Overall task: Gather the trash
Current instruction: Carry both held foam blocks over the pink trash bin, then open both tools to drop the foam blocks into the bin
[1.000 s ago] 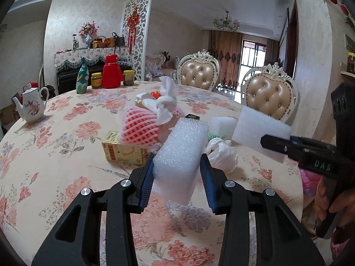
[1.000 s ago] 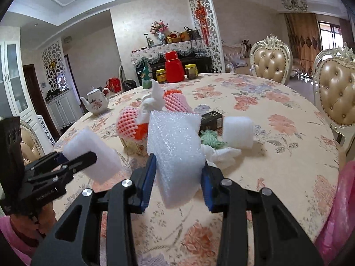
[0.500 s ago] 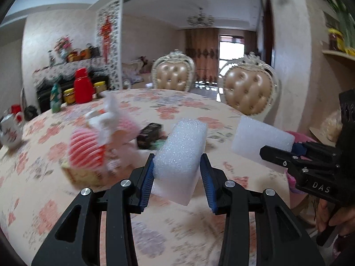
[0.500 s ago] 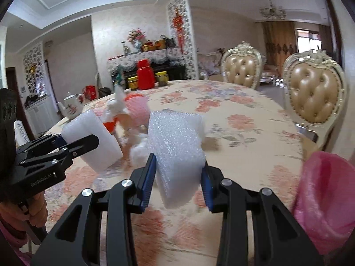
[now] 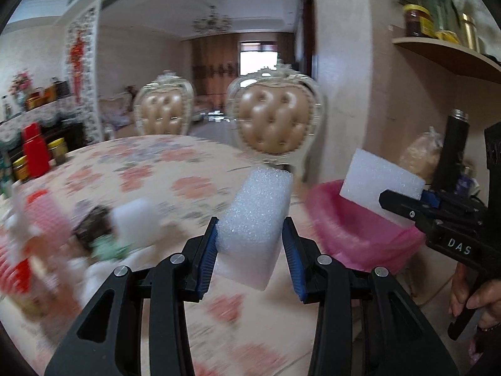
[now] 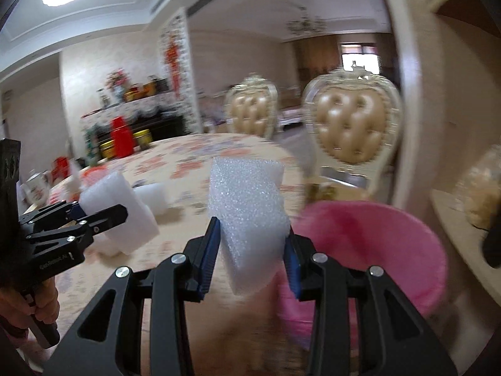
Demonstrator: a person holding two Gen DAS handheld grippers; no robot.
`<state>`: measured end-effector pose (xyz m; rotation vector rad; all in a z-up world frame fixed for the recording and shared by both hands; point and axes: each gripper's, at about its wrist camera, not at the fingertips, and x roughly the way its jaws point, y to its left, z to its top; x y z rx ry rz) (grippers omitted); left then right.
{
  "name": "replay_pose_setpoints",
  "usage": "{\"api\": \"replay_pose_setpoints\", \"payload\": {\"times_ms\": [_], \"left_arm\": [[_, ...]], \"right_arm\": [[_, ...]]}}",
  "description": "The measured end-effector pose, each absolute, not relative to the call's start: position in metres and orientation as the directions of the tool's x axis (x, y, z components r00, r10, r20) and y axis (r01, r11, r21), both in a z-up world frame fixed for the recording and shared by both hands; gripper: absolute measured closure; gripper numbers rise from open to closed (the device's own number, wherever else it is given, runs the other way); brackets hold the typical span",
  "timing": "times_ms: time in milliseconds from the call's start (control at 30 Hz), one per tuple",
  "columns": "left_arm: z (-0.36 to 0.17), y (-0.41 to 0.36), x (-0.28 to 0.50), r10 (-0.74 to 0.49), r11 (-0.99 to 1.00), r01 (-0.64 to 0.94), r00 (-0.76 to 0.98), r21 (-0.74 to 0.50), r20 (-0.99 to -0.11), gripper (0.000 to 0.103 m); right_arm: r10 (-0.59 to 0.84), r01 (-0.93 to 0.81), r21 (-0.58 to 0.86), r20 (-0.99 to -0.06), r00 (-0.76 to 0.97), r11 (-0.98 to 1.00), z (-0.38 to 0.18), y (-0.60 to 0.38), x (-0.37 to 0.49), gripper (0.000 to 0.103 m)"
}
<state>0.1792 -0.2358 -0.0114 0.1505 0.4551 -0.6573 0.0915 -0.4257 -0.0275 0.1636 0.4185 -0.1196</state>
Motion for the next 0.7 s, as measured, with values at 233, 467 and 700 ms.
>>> {"api": "replay_pose_setpoints", "payload": {"times_ms": [233,467,700], "left_arm": [[-0.003,-0.318,0.180,-0.678,0.673,0.739,0.604,-0.025,-0.419,0.065],[-0.017,-0.383,0.196,-0.738,0.599,0.797,0.517,-0.069,-0.434,0.065],[-0.038,-0.426,0.208,-0.760,0.543,0.835,0.441,-0.093,-0.478,0.064]], "right_arm": [[-0.240,0.325,0.113,-0.462,0.854,0.939,-0.045,-0.489,0.076,0.066],[-0.279,0.389,0.134,-0.491,0.825,0.912,-0.063,-0.528,0.068,0.065],[-0.280,0.404,0.173,-0.482,0.830,0.898,-0.065,-0.555,0.069,0.053]]}}
